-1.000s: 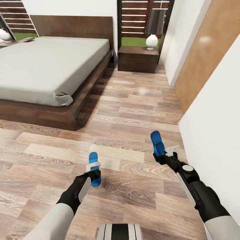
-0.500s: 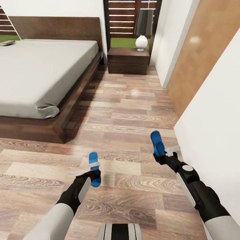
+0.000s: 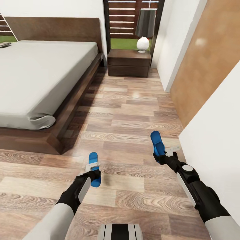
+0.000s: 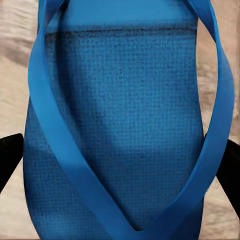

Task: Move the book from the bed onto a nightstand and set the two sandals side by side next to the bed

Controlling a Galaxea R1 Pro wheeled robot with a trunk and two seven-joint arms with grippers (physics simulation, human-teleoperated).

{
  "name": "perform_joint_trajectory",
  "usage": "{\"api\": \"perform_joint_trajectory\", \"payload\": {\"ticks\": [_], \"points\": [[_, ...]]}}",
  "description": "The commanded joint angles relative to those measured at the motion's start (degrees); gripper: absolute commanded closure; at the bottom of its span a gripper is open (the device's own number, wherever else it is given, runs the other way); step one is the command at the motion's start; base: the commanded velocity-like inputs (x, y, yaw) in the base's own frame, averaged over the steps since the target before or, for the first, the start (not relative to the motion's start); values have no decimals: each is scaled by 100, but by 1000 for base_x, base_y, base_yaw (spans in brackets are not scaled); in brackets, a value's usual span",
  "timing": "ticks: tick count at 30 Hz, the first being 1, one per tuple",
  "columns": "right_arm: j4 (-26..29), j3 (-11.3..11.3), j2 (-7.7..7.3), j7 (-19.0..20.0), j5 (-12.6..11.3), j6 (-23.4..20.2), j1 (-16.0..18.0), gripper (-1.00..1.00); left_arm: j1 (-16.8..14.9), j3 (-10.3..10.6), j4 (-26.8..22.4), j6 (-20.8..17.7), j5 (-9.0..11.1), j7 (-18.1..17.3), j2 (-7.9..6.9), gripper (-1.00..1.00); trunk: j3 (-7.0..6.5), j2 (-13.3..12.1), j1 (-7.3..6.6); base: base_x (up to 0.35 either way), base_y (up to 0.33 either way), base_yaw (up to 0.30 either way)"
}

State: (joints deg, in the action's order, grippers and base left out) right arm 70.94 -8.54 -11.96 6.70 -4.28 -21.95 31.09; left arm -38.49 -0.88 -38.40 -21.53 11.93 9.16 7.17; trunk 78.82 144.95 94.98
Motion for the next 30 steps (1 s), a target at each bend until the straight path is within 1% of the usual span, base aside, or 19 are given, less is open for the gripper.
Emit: {"api": "perform_joint_trajectory", "payload": {"ticks": [1, 16, 20, 27, 28, 30], "points": [[8, -7, -6, -11, -46, -31, 3, 100, -1, -9, -10, -27, 58, 24, 4, 100, 4, 2, 2, 330, 1, 0], [8, -7, -4, -11, -46, -29, 3, 100, -1, -9, -12, -24, 55, 27, 5, 100, 4, 2, 2, 327, -6, 0], [8, -7, -6, -11, -46, -29, 3, 100, -1, -9, -20, -17, 55, 36, 21, 100, 4, 2, 2, 148, -74, 0], [-2, -9, -2, -17, -46, -29, 3, 100, -1, 109, -25, -11, 60, 45, 30, 100, -151, -8, -16, 12, -6, 0], [-13, -16, -1, -18, -46, -29, 3, 100, -1, 129, -68, -10, 62, 47, 34, 100, -173, -9, -18, 1, -1, 0], [-61, -23, 0, -22, -55, -22, 3, 100, -1, 144, -367, -19, 63, 40, 39, 100, -217, -12, -23, 0, 0, 0]]}}
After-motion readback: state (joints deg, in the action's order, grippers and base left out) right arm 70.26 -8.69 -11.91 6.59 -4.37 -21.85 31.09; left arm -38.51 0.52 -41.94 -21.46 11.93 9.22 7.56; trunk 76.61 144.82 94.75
